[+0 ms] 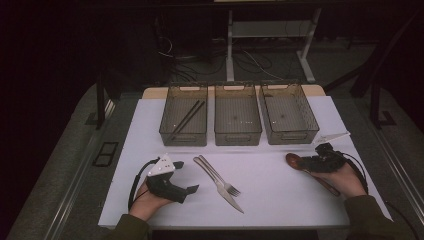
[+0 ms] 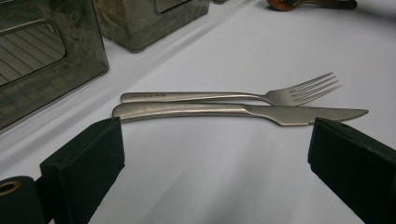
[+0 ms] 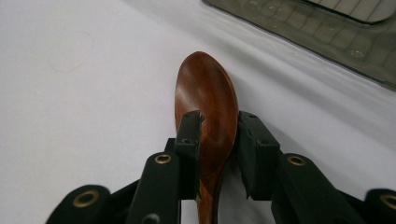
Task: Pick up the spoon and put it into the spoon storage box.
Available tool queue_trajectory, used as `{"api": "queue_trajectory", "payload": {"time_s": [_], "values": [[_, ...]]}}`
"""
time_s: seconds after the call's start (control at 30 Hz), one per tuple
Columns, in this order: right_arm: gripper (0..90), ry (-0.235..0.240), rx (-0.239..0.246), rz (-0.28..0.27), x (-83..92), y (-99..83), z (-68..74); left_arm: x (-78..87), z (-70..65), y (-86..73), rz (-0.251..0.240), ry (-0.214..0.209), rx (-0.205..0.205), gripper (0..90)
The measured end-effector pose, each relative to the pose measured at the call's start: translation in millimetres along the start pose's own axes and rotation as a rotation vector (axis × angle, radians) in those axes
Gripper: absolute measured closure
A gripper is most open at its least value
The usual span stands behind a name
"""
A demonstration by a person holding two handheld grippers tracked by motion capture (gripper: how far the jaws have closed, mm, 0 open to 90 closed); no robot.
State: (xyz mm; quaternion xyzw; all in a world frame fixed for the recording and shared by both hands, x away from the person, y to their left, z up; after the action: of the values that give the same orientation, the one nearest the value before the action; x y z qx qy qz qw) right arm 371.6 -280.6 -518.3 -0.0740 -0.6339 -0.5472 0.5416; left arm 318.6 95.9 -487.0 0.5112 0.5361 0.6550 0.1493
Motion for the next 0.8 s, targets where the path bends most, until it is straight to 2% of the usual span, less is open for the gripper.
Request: {"api": "queue_trajectory", "payload": {"time_s": [0.2, 0.57, 0.8], "values": [[74.4, -0.009, 0.038, 0.013, 1.4, 0.7, 5.9, -0.2, 0.0, -0.3, 0.002, 0.0, -0.002, 3.0], [81.8, 0.001, 0.062, 0.013, 5.0, 1.7, 14.6, 0.0, -0.1, -0.1, 0.003, 0.002, -0.004, 3.0], [83.4, -0.011, 0.08, 0.015, 5.5, 2.2, 18.1, 0.1, -0.3, 0.2, 0.002, 0.001, -0.004, 3.0]]}}
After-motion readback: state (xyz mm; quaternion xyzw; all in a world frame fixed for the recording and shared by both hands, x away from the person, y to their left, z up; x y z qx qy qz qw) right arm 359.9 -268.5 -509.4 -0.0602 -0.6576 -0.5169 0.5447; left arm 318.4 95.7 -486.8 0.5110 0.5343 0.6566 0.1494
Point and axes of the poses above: each handheld gripper's, and its own axes: x roughly backward along the jaws, y roughly out of its top, z roughly to its left, the point moved 10 cm from there along -x, roughly forward along the jaws, and after that the axes turned 1 degree about -z, right-handed, at the moved point
